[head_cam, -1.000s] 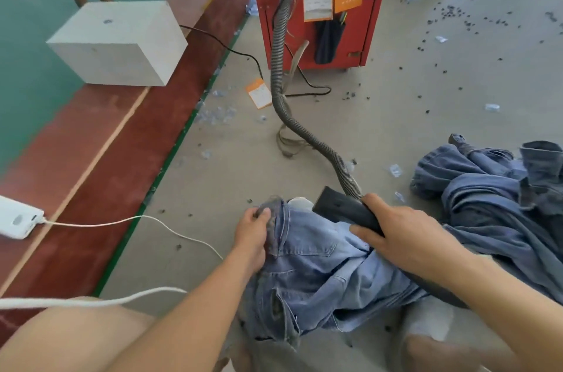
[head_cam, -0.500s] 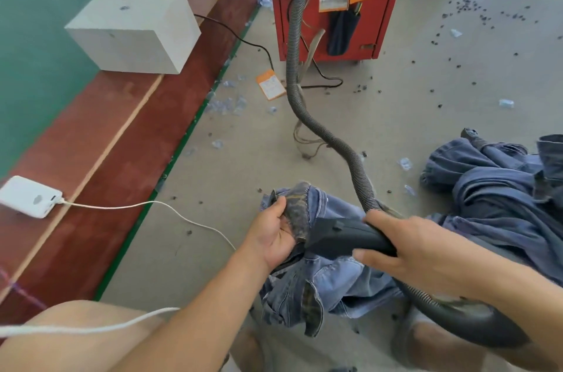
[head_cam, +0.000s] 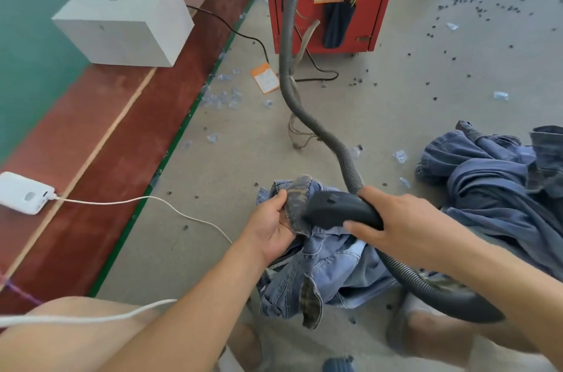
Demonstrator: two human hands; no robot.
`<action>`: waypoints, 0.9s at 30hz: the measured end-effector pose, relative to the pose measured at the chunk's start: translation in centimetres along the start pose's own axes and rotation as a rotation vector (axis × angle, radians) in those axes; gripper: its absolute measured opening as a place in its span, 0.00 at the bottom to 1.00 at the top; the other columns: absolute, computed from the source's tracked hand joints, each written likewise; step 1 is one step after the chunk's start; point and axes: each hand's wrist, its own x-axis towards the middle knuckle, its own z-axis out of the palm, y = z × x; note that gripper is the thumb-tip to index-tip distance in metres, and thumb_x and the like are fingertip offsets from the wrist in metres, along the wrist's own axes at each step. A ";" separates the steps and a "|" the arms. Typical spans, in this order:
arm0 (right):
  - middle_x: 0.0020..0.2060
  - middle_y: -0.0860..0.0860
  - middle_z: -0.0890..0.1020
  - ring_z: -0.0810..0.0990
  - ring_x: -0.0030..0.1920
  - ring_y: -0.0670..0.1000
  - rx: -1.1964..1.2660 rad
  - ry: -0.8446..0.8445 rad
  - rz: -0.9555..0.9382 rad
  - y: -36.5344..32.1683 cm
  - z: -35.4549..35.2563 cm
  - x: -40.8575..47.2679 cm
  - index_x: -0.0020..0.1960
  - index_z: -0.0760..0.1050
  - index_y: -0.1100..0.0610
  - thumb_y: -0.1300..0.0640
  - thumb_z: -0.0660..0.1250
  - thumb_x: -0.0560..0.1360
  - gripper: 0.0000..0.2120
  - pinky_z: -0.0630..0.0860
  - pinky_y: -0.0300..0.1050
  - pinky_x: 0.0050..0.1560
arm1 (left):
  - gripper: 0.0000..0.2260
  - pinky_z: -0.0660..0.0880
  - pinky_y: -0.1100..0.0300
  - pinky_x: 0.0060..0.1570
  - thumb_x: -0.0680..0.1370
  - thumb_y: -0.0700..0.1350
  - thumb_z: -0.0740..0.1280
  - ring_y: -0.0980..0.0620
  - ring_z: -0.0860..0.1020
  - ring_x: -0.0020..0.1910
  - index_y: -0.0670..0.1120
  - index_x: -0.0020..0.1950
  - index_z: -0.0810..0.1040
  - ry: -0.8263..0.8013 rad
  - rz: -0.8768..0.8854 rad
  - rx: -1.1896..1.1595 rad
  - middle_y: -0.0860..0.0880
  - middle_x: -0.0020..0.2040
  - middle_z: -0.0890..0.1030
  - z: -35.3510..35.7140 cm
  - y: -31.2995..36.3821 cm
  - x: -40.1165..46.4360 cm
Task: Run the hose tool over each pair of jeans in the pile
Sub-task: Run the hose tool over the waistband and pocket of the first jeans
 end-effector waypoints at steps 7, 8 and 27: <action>0.32 0.45 0.77 0.76 0.30 0.45 -0.087 0.068 -0.041 0.5 -1.2 -0.5 0.52 0.63 0.42 0.28 0.57 0.74 0.19 0.75 0.46 0.31 | 0.21 0.81 0.49 0.53 0.89 0.46 0.50 0.43 0.84 0.54 0.35 0.70 0.75 -0.024 0.006 0.101 0.36 0.59 0.83 0.0 1.3 0.2; 0.32 0.45 0.77 0.74 0.30 0.45 -0.157 0.037 -0.070 0.5 -1.2 -1.1 0.52 0.63 0.41 0.27 0.55 0.72 0.20 0.75 0.47 0.31 | 0.21 0.82 0.49 0.51 0.89 0.46 0.50 0.43 0.85 0.54 0.35 0.69 0.75 -0.028 -0.001 0.109 0.36 0.58 0.83 -0.1 1.4 0.3; 0.32 0.47 0.75 0.76 0.30 0.52 -0.178 0.167 -0.065 -1.1 0.1 0.0 0.54 0.63 0.44 0.31 0.59 0.77 0.18 0.74 0.50 0.30 | 0.19 0.83 0.51 0.51 0.88 0.46 0.53 0.44 0.85 0.52 0.36 0.66 0.78 -0.076 -0.069 0.179 0.37 0.55 0.84 -0.3 1.3 0.5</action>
